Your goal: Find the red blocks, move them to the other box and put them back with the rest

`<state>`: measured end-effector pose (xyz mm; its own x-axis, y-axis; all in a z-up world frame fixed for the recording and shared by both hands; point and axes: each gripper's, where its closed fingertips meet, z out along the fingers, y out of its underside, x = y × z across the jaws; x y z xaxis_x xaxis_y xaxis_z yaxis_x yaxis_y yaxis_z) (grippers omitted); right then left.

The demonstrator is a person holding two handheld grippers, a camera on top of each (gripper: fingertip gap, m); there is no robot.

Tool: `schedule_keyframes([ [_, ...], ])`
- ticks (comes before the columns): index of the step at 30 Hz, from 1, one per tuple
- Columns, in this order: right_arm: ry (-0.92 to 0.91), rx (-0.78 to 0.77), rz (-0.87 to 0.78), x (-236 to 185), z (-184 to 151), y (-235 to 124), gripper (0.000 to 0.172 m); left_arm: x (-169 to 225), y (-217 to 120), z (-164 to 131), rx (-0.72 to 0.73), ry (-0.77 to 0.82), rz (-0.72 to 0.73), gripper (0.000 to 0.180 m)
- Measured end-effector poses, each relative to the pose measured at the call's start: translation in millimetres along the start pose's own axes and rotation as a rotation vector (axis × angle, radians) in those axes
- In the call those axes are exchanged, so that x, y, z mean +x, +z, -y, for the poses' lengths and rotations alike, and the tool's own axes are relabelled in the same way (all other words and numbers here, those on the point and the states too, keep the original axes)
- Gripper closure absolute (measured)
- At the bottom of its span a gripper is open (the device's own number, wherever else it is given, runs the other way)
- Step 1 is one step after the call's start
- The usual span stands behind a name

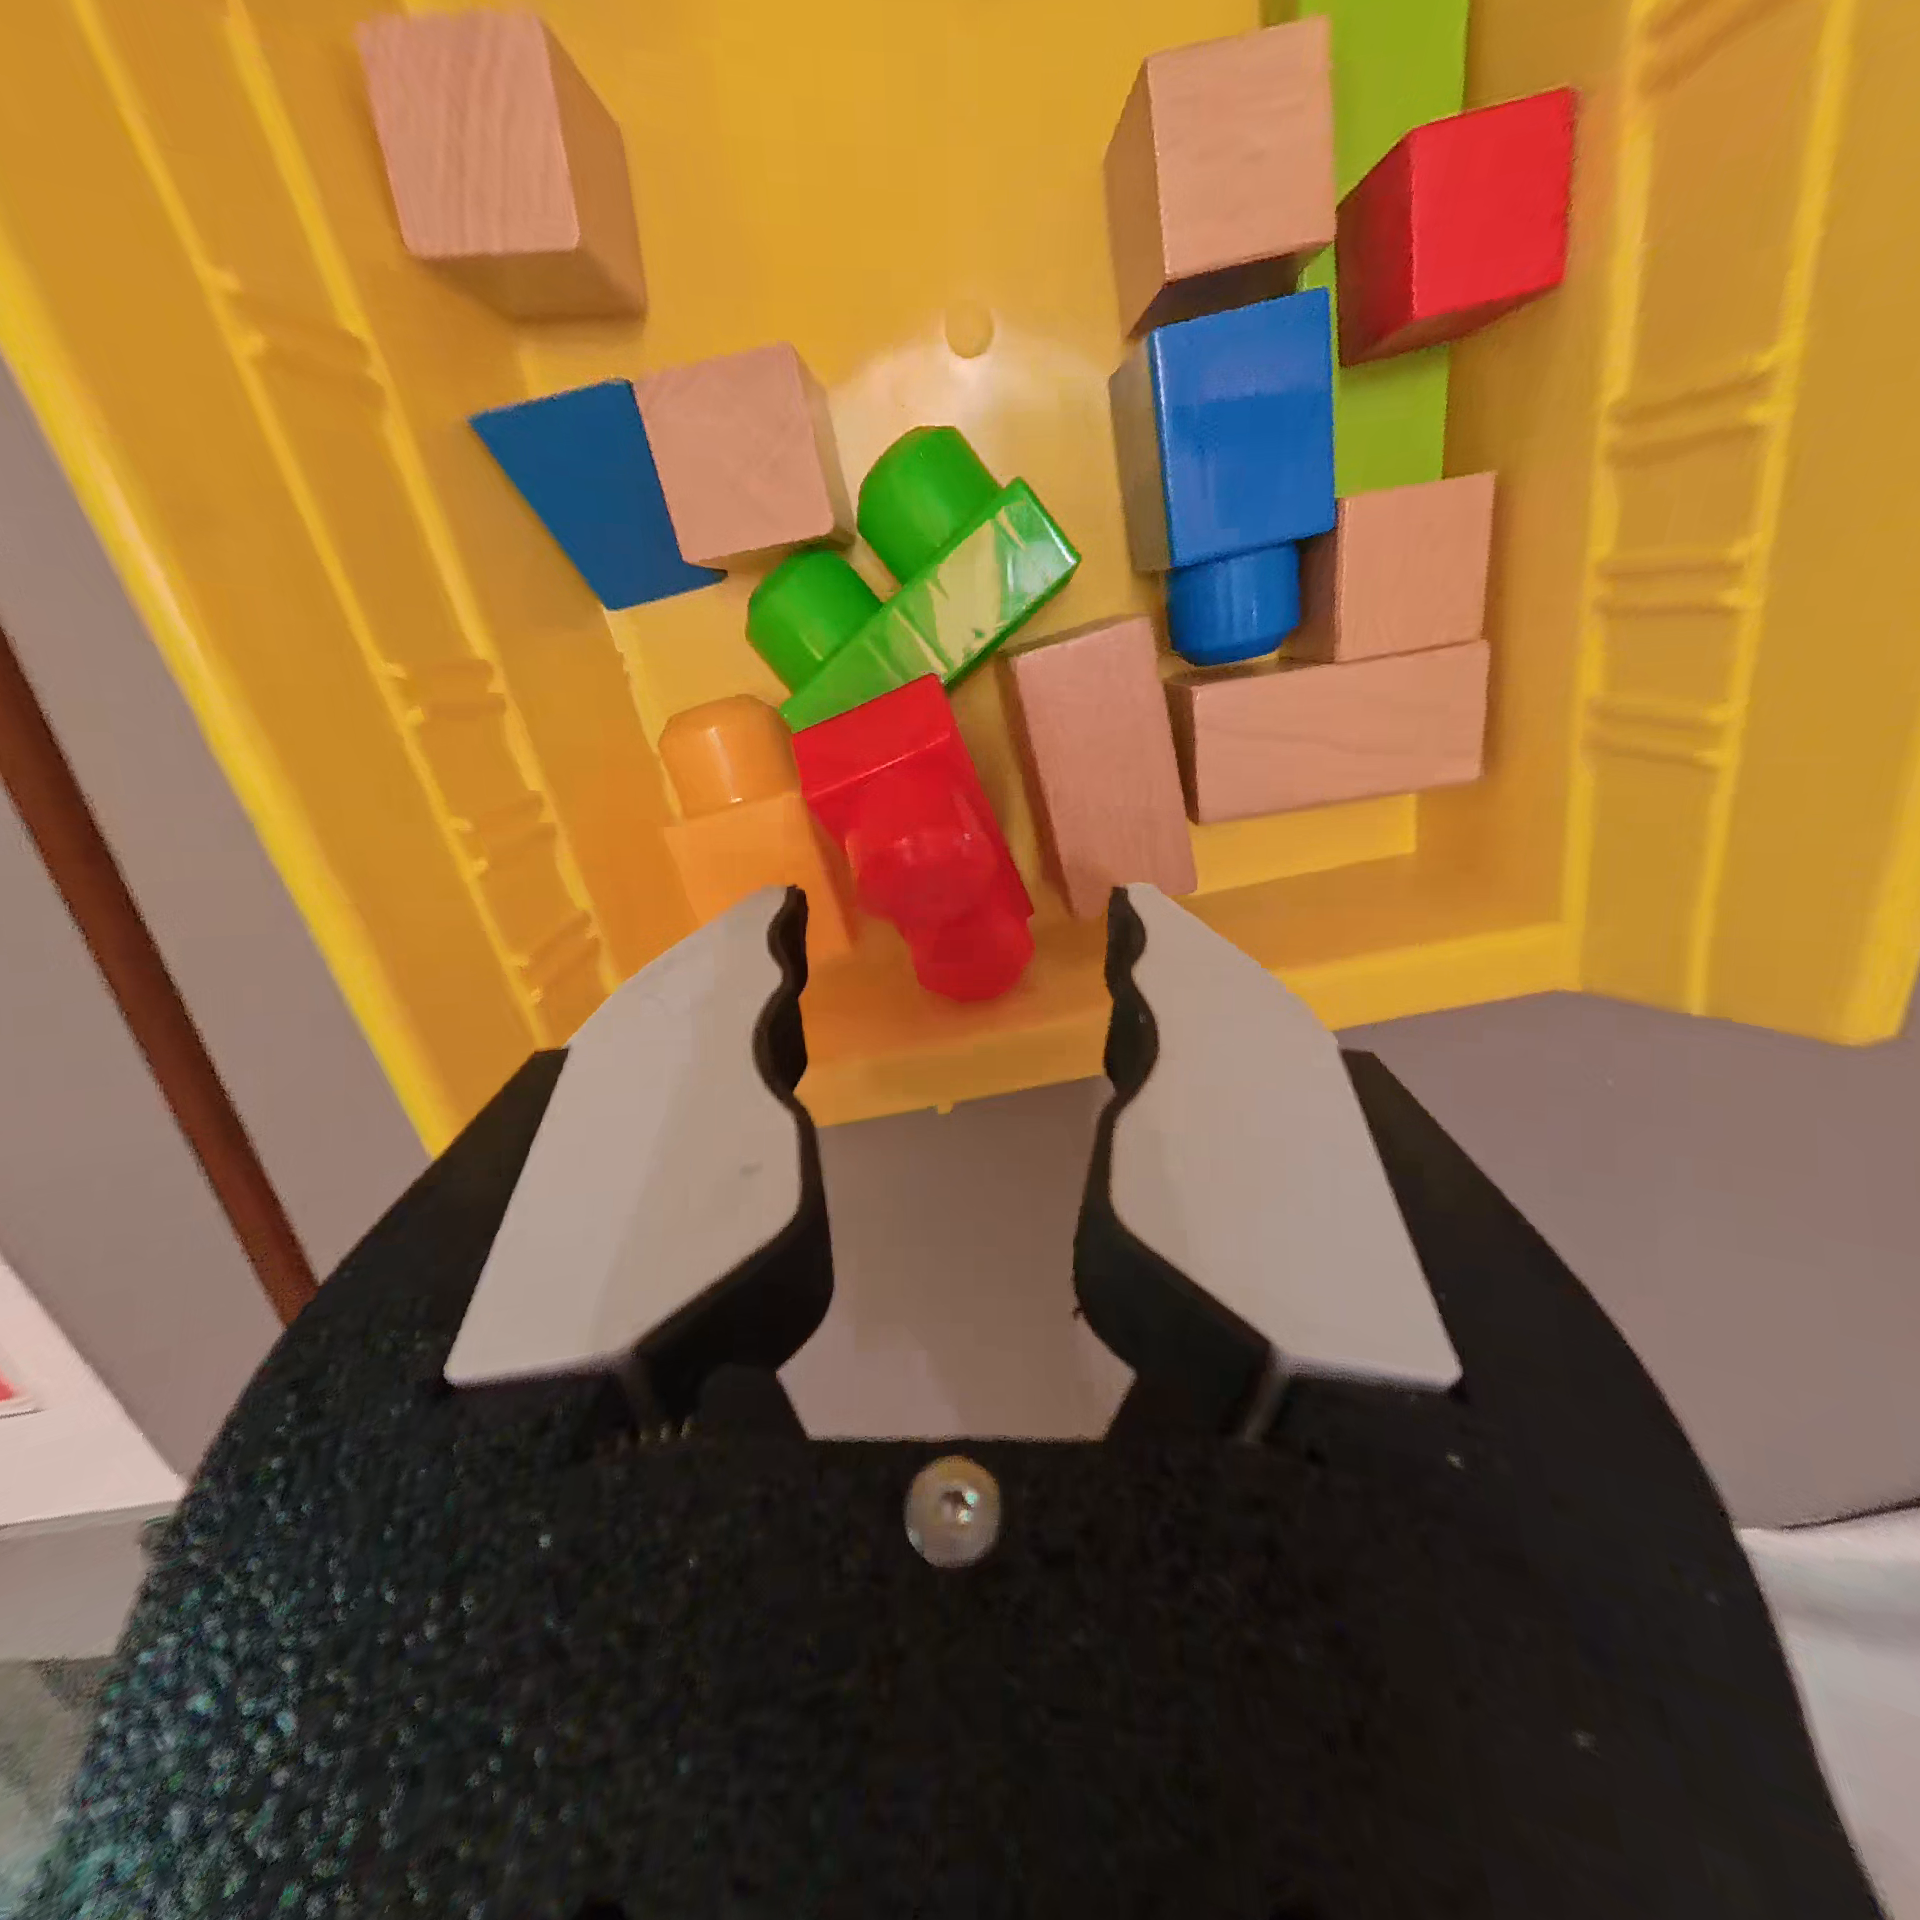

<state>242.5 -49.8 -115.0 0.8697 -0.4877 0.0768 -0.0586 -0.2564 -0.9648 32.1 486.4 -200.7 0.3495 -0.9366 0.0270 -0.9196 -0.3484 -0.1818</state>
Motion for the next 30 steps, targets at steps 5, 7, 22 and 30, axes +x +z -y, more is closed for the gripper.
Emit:
schedule_keyframes([
  [5, 0.008, 0.000, 0.021, -2, -7, 1, 0.120, -12, 23, -2, -0.047, -0.070, 0.059, 0.126],
  [7, 0.019, 0.001, 0.035, -3, -9, 1, 0.120, -12, 29, 0, -0.044, -0.095, 0.057, 0.129],
  [22, -0.017, -0.019, 0.122, -20, -11, 9, 0.118, 5, -40, 49, 0.317, -0.030, 0.102, 0.145],
  [30, 0.044, 0.142, 0.409, -80, 34, 41, 0.111, 210, -163, 73, 0.857, 0.440, -0.616, 0.145],
])
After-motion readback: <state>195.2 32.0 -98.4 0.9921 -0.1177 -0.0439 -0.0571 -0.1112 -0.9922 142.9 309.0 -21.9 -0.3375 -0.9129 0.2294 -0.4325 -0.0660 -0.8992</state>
